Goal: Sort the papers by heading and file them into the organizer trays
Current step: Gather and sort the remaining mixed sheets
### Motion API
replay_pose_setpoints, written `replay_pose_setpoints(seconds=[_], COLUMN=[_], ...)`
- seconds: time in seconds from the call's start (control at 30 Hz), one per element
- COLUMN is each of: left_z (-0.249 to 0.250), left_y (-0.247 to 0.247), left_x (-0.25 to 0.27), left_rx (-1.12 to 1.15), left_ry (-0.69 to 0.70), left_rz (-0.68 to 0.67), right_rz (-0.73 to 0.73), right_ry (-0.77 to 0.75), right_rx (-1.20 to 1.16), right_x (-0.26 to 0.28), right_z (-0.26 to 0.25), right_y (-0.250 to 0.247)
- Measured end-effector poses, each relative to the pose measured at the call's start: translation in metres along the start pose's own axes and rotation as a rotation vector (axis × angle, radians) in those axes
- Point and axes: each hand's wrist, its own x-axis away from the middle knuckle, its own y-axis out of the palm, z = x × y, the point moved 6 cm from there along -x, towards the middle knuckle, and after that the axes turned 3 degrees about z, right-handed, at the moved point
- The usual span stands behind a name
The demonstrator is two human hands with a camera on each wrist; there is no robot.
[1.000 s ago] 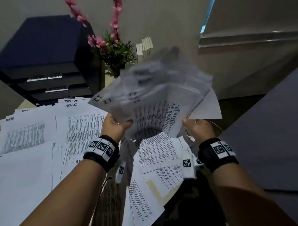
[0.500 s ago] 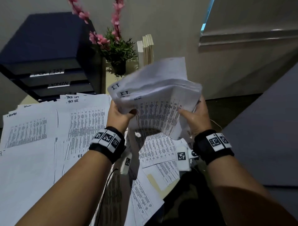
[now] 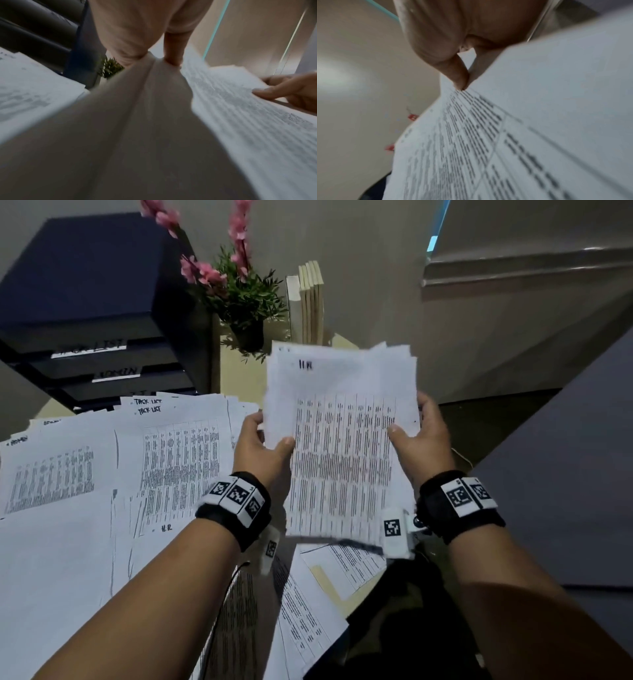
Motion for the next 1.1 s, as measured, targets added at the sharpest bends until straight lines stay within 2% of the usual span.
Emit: replay_pose_setpoints(seconds=[0.1, 0.2, 0.27, 0.33, 0.4, 0.47, 0.5, 0.57, 0.63, 0.7, 0.77, 0.9, 1.03, 1.1], left_z=[-0.03, -0.06, -0.076, -0.088, -0.095, -0.1, -0.1, -0.102, -0.103, -0.104, -0.106, -0.109, -0.112, -0.112], left_y=[0.01, 0.02, 0.026, 0.027, 0.03, 0.036, 0.04, 0.044, 0.046, 0.049, 0.052, 0.06, 0.052, 0.047], left_x=[0.015, 0.023, 0.025, 0.025, 0.022, 0.019, 0.017, 0.017, 0.017, 0.017, 0.017, 0.021, 0.022, 0.021], left_rx=[-0.095, -0.188, -0.329, -0.459, -0.508, -0.524, -0.575, -0.67, -0.736, -0.79, -0.78, -0.595, -0.338, -0.245], left_ry=[-0.112, -0.151, -0.128, -0.122, -0.114, -0.095, -0.095, -0.133, -0.192, -0.243, -0.276, -0.261, -0.312, -0.323], left_rz=[-0.035, -0.099, -0.126, -0.089, -0.053, -0.07, -0.084, -0.094, -0.106, -0.127, -0.151, -0.22, -0.157, -0.137], right_rz=[-0.061, -0.073, -0.051, -0.078, -0.08, -0.033, -0.031, -0.129, -0.24, -0.267, -0.245, -0.144, -0.064, -0.038], right_ry=[0.072, 0.172, 0.141, 0.111, 0.084, -0.012, -0.053, 0.017, 0.177, 0.288, 0.317, 0.338, 0.241, 0.28], right_rx=[0.227, 0.391, 0.543, 0.695, 0.913, 1.164, 1.198, 1.124, 1.048, 1.005, 0.942, 0.685, 0.453, 0.273], right_x=[0.0, 0.004, 0.004, 0.006, 0.01, 0.013, 0.012, 0.008, 0.007, 0.01, 0.013, 0.012, 0.008, 0.008], right_z=[0.037, 0.079, 0.097, 0.104, 0.105, 0.093, 0.089, 0.095, 0.112, 0.123, 0.128, 0.129, 0.126, 0.125], right_y=[0.002, 0.002, -0.001, -0.002, -0.005, -0.006, -0.004, 0.001, 0.006, 0.009, 0.013, 0.011, -0.009, -0.017])
